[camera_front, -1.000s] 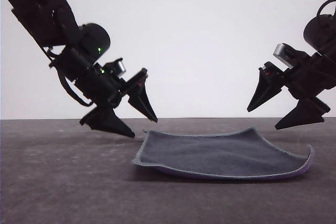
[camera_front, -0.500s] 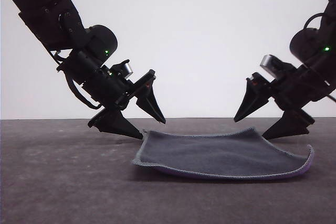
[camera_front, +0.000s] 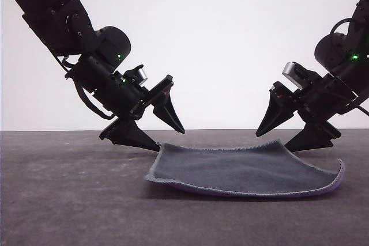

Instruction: Fold clothes

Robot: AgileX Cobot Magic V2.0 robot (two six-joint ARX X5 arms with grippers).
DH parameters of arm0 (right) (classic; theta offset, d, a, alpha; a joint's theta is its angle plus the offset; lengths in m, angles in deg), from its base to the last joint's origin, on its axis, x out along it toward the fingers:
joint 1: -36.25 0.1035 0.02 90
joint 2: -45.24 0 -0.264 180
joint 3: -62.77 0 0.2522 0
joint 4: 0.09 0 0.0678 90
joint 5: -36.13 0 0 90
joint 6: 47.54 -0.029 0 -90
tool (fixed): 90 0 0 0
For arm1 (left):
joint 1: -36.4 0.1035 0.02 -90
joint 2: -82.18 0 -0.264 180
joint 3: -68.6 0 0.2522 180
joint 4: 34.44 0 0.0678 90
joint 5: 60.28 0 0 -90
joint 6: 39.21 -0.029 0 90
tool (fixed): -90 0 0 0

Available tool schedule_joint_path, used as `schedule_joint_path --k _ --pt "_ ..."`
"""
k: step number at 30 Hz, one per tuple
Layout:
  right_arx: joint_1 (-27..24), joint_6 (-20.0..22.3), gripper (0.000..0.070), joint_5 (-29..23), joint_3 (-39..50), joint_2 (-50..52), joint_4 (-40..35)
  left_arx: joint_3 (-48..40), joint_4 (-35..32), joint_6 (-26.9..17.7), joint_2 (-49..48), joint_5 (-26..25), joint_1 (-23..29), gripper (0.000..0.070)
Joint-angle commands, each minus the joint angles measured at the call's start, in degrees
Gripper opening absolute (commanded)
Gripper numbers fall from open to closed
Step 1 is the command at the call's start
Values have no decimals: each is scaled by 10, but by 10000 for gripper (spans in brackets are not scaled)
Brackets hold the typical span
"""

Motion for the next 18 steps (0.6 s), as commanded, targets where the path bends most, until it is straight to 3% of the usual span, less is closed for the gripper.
schedule_joint_path --k 1,7,11,13,16,17,18 --pt "2 -6 467 0 -12 -15 -6 15 -6 9 22 0 -4 428" --pt "3 -6 451 0 -12 -15 -7 15 -6 9 35 -3 -4 429" --pt "3 -6 380 0 -12 -15 -8 15 -19 11 36 -3 -6 417" --pt "3 -6 270 0 -12 -15 -8 15 -25 18 36 -3 -6 300" --pt "3 -6 55 0 -12 -15 -8 15 -27 19 36 -3 -8 48" --pt "3 -5 3 0 -12 -15 -8 15 -28 18 36 -2 -9 3" --pt "3 -5 0 0 -12 -15 -8 15 -30 18 36 -2 -9 0"
